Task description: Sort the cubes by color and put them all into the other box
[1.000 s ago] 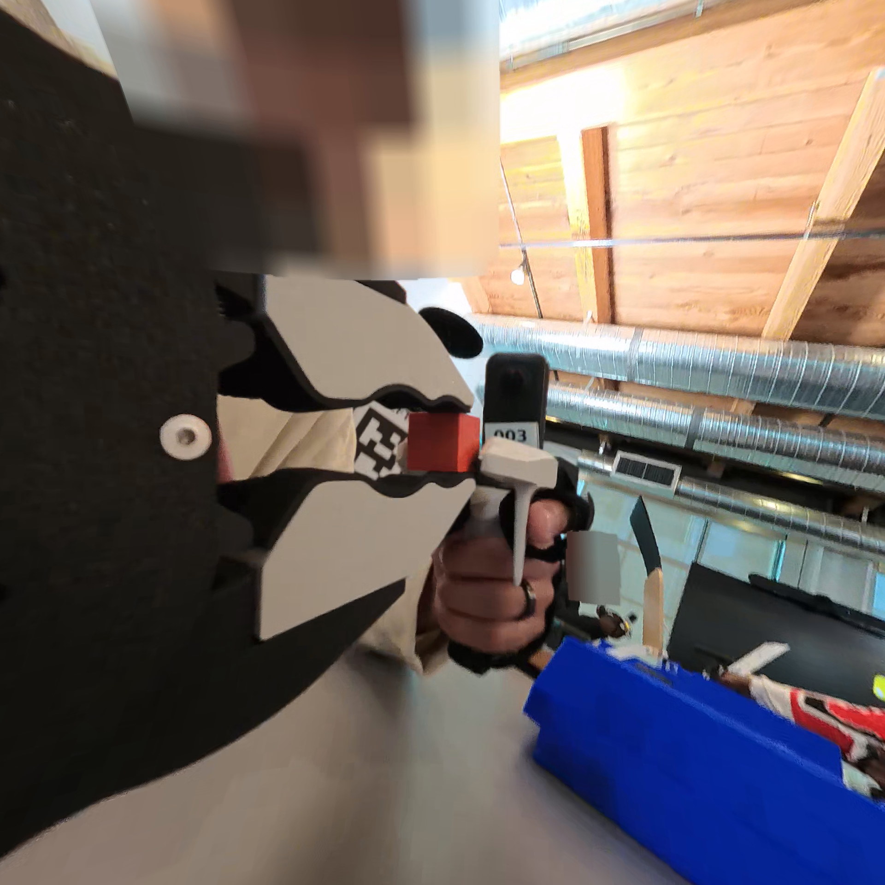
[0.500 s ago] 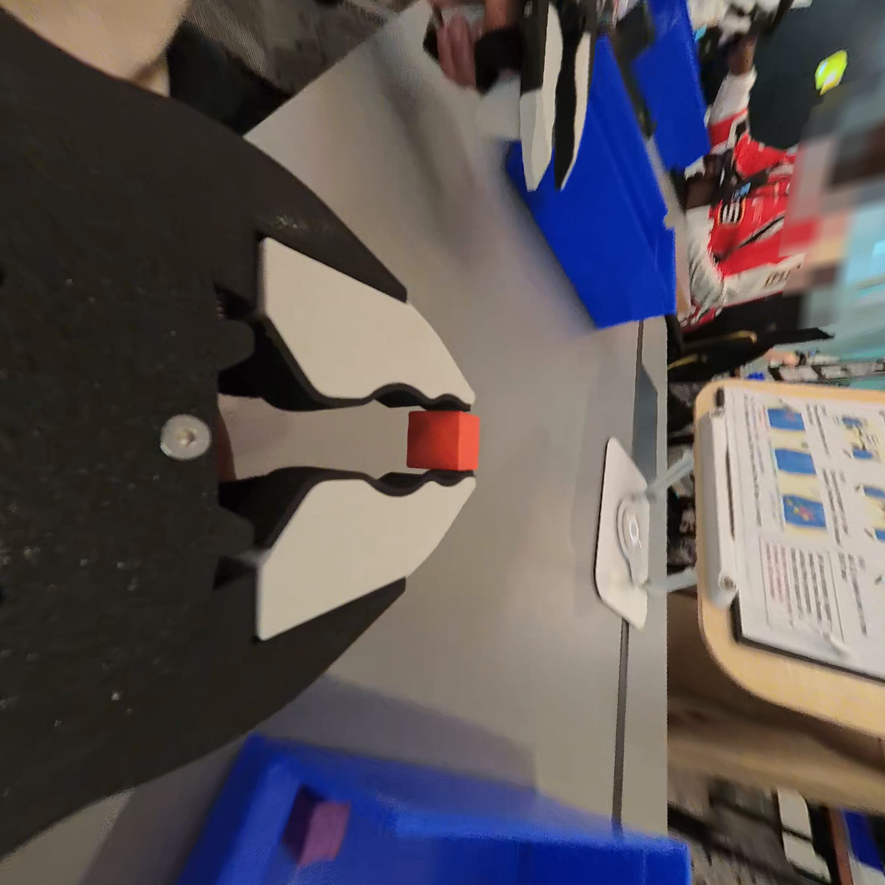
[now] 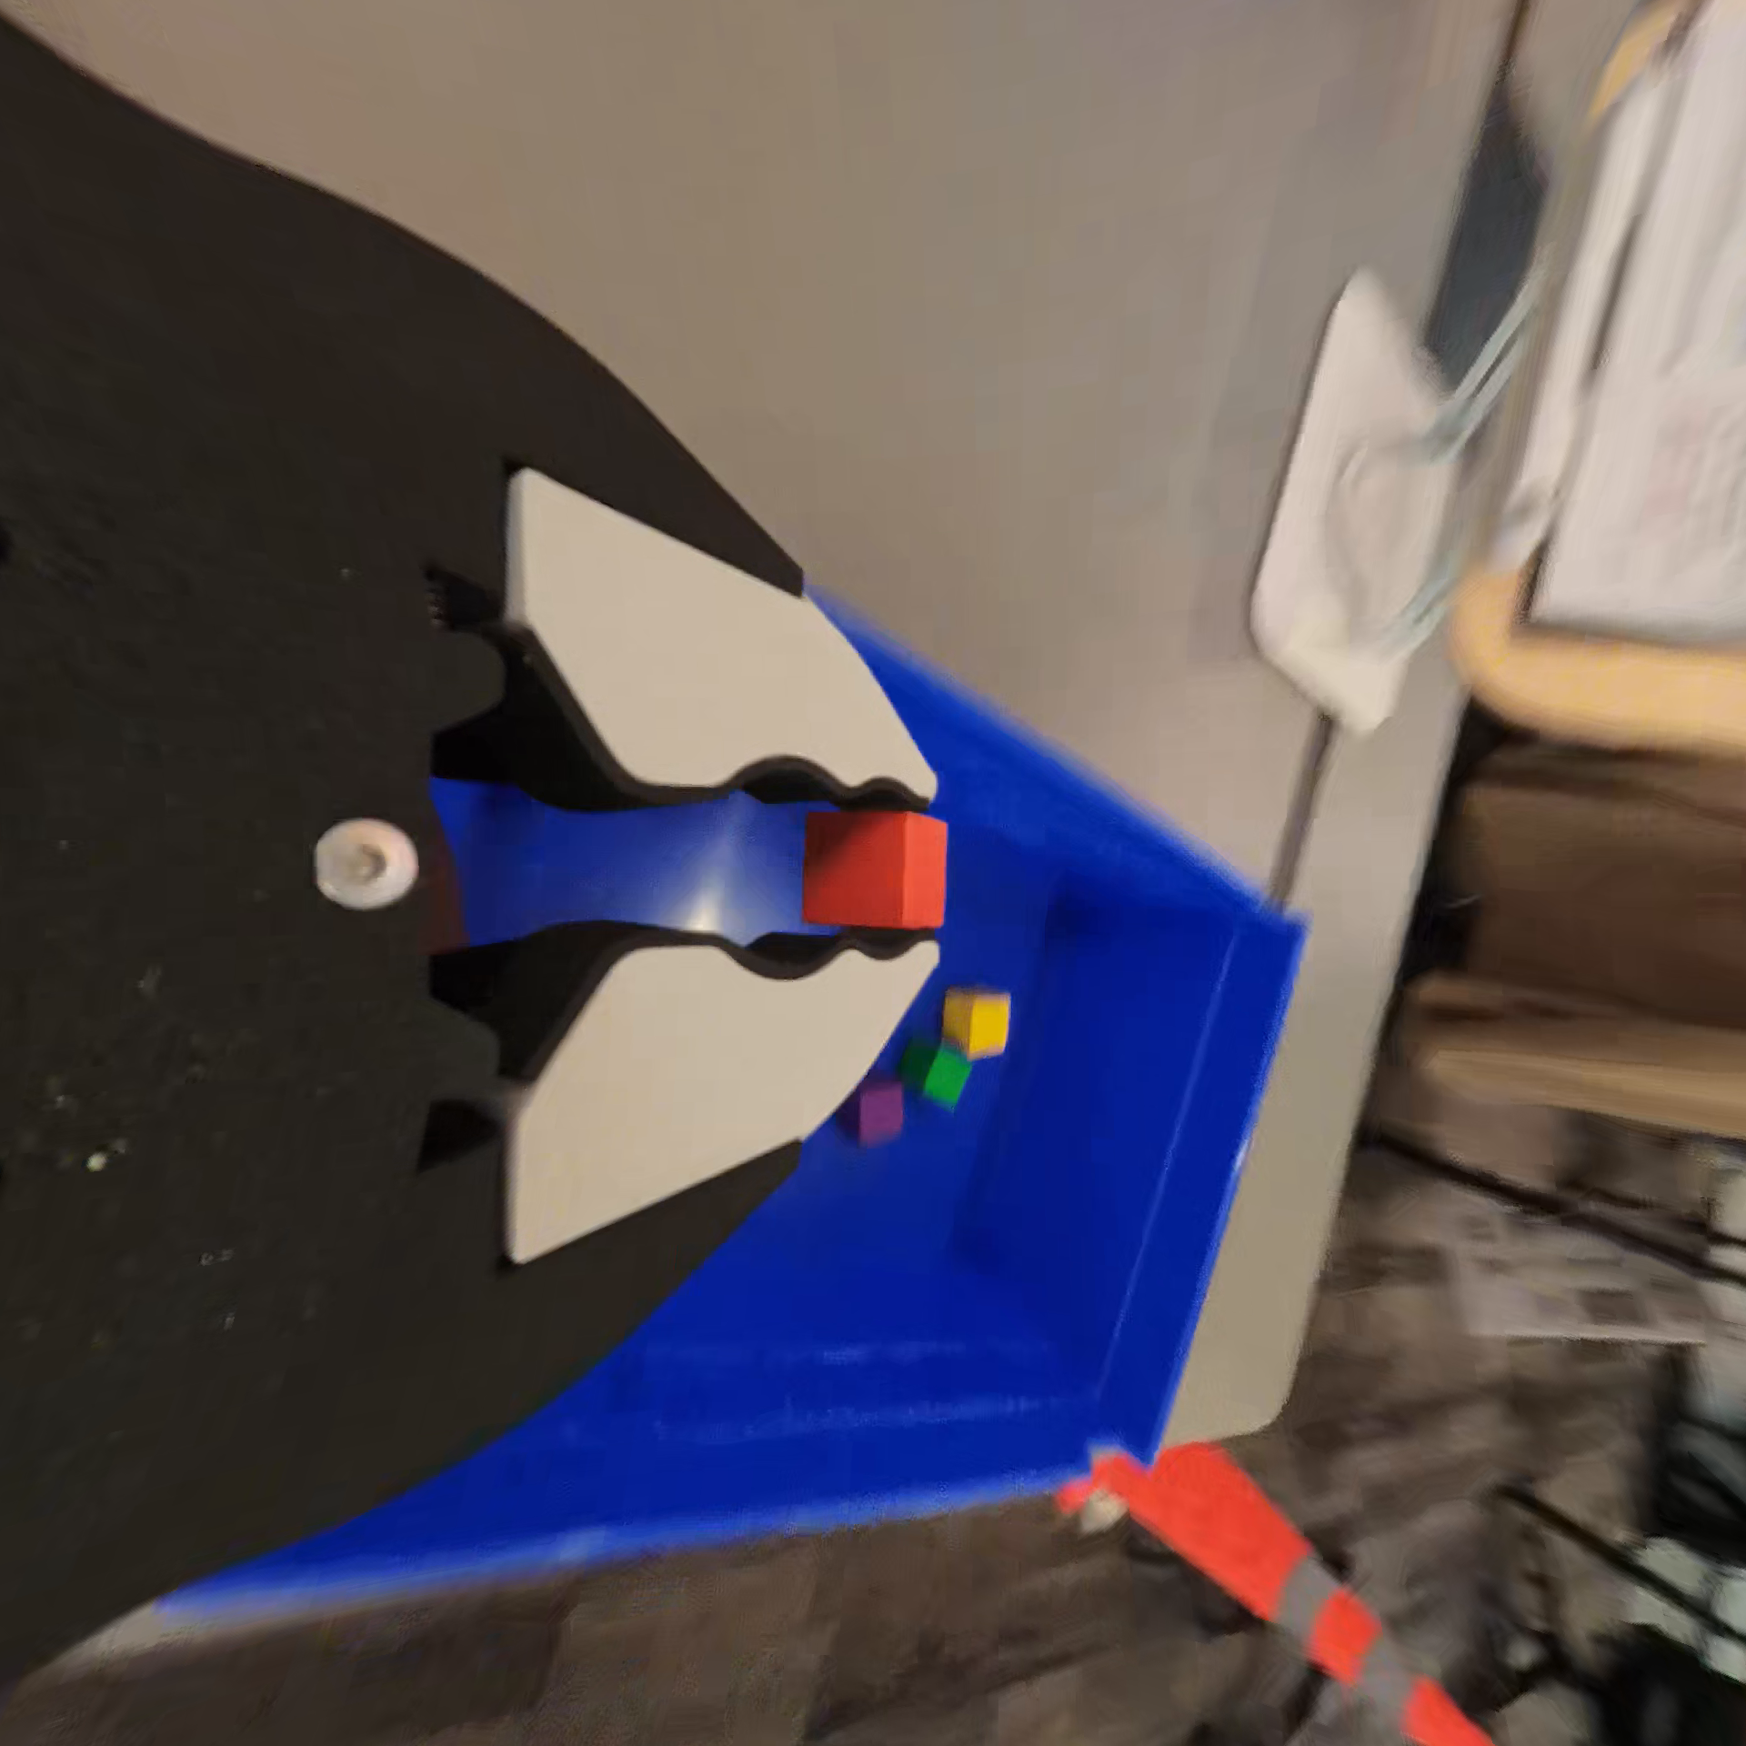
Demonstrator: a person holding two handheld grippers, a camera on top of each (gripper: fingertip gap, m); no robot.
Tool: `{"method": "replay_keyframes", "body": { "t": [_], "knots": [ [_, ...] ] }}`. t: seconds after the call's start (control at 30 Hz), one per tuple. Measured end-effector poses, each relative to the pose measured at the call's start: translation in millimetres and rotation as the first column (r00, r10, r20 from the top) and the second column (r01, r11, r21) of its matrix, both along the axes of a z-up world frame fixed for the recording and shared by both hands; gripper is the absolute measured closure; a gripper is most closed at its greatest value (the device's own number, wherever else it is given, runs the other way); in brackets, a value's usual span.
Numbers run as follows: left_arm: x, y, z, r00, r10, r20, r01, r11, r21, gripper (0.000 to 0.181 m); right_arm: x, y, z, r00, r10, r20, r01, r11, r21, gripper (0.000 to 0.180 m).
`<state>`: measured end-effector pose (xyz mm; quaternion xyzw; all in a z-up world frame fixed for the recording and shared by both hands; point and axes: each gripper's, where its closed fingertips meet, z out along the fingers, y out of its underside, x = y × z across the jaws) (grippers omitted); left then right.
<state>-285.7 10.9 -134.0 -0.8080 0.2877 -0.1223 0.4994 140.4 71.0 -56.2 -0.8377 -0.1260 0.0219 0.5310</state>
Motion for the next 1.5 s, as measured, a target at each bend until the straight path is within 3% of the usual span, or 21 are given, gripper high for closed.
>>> {"method": "replay_keyframes", "body": {
  "t": [0.1, 0.2, 0.37, 0.47, 0.53, 0.67, 0.73, 0.8, 0.87, 1.03, 1.2, 1.37, 1.43, 1.5],
  "knots": [
    [6, -4, 0, 0.999, -0.032, -0.002, 0.032, 0.999, -0.003, 0.135, 59, 73, -38, 0.990, -0.079, 0.115, 0.104, 0.966, -0.235, 0.157],
    [7, -6, 2, 0.999, -0.041, -0.026, 0.041, 0.999, 0.019, 0.135, 91, 123, -83, 0.977, -0.102, 0.187, 0.178, 0.876, -0.448, 0.157],
    [6, -7, 3, 0.995, -0.046, -0.084, 0.051, 0.997, 0.062, 0.135, 114, 144, -133, 0.950, -0.158, 0.270, 0.303, 0.684, -0.663, 0.156],
    [2, -7, 0, 0.993, -0.034, -0.112, 0.043, 0.997, 0.071, 0.135, 115, 147, -123, 0.949, -0.188, 0.255, 0.312, 0.697, -0.646, 0.148],
    [1, -8, -2, 0.994, -0.033, -0.103, 0.039, 0.998, 0.055, 0.135, 104, 139, -95, 0.957, -0.169, 0.237, 0.281, 0.756, -0.592, 0.145],
    [1, -10, -3, 0.999, -0.035, -0.029, 0.035, 0.999, -0.010, 0.135, 32, 80, 8, 0.989, -0.097, 0.112, 0.117, 0.976, -0.183, 0.145],
    [2, -11, -4, 0.999, -0.039, 0.000, 0.039, 0.998, -0.040, 0.135, -40, 24, 33, 0.997, 0.071, -0.026, -0.070, 0.997, 0.025, 0.147],
    [4, -11, -6, 0.999, -0.045, 0.012, 0.046, 0.997, -0.056, 0.136, -121, -39, 25, 0.931, 0.299, -0.212, -0.273, 0.951, 0.143, 0.148],
    [7, -11, -7, 0.999, -0.046, 0.017, 0.047, 0.997, -0.068, 0.136, -171, -83, -3, 0.862, 0.375, -0.340, -0.323, 0.925, 0.201, 0.149],
    [17, -14, -3, 0.995, -0.085, 0.059, 0.090, 0.992, -0.084, 0.136, -201, -113, -46, 0.914, 0.386, -0.123, -0.352, 0.907, 0.232, 0.149],
    [3, -13, 18, 0.993, -0.060, 0.104, 0.070, 0.994, -0.088, 0.133, -211, -115, -53, 0.893, 0.419, -0.161, -0.390, 0.902, 0.185, 0.149],
    [-100, 39, 100, 0.978, 0.178, 0.110, -0.185, 0.981, 0.051, 0.138, -214, -114, -54, 0.874, 0.436, -0.214, -0.407, 0.898, 0.166, 0.150],
    [-147, 80, 108, 0.949, 0.306, 0.075, -0.309, 0.951, 0.030, 0.136, -215, -113, -55, 0.865, 0.449, -0.224, -0.422, 0.893, 0.158, 0.150],
    [-189, 127, 90, 0.894, 0.447, 0.031, -0.445, 0.893, -0.063, 0.124, -215, -112, -55, 0.859, 0.457, -0.230, -0.431, 0.889, 0.156, 0.150]
  ]
}}
